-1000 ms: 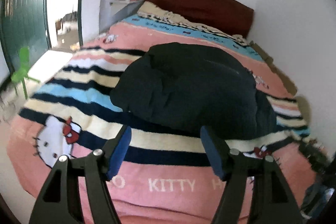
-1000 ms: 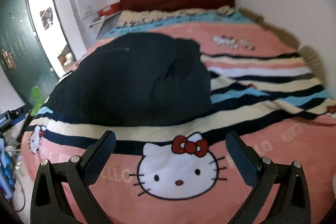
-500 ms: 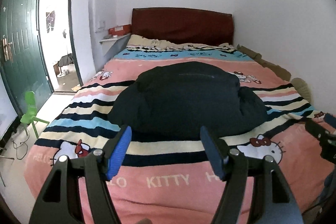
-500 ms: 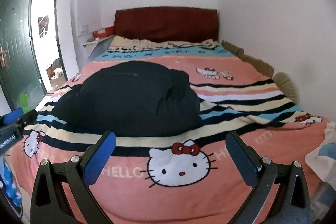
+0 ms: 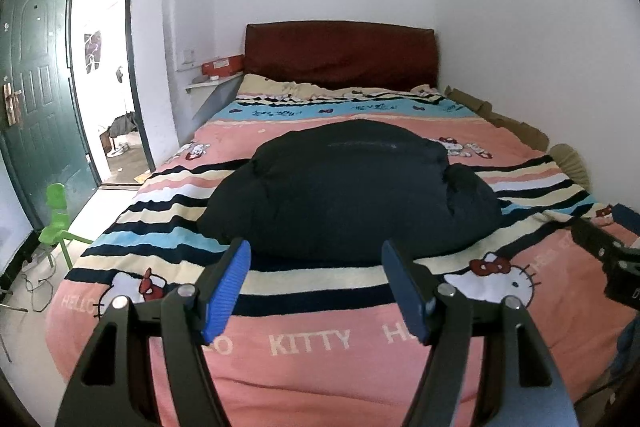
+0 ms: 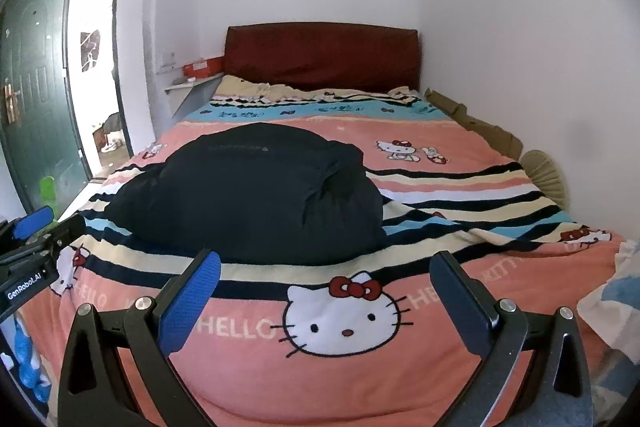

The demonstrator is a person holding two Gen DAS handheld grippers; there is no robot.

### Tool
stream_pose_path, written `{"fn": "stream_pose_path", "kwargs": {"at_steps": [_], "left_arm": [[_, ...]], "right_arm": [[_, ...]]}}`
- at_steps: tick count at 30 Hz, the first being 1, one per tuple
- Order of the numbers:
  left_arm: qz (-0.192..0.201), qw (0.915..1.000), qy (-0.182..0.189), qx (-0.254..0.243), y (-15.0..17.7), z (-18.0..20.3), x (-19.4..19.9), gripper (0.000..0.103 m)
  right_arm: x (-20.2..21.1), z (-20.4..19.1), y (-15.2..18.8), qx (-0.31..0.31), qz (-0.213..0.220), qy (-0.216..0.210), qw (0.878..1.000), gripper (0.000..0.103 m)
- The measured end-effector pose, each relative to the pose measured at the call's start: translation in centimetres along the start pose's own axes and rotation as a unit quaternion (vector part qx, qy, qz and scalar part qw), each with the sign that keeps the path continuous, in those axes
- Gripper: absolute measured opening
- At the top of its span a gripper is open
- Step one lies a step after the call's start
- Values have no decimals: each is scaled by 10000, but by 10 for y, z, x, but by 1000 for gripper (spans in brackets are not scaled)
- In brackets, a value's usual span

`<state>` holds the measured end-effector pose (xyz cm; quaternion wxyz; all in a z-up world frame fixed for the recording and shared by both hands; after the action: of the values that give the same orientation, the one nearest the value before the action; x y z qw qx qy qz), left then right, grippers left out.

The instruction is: Fold large clothes

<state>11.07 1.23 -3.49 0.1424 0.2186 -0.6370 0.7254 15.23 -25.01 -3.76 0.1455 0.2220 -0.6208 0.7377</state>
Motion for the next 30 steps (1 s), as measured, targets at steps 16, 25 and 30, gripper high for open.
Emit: {"fn": "stream_pose_path", "kwargs": {"at_steps": [16,25,30], "left_arm": [[-232,9996,-131,14,11,-9,-18,67],[-229,9992,-316,46,16,-20,-26,67],[-279,9988,-400,30,21,-23,-32,67]], "right_arm": [[-31,8,16,-185,-298,-91,9993,102],[-41,10,22,-222,-426,-87,9988,102],[-45,10,26,-206,-481,-82,9986,102]]}}
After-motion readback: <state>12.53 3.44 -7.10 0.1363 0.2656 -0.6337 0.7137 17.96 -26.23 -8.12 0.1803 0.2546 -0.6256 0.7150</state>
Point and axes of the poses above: each gripper's, at about its wrist camera, not at the fingertips, and x roughly against the way its jaws point, z to its right, y to its underside, the point moved 9 cm from there along -x, roughly the way its jaws point, and after that the axes turned 7 degrees about x, right-handed, at the moved point
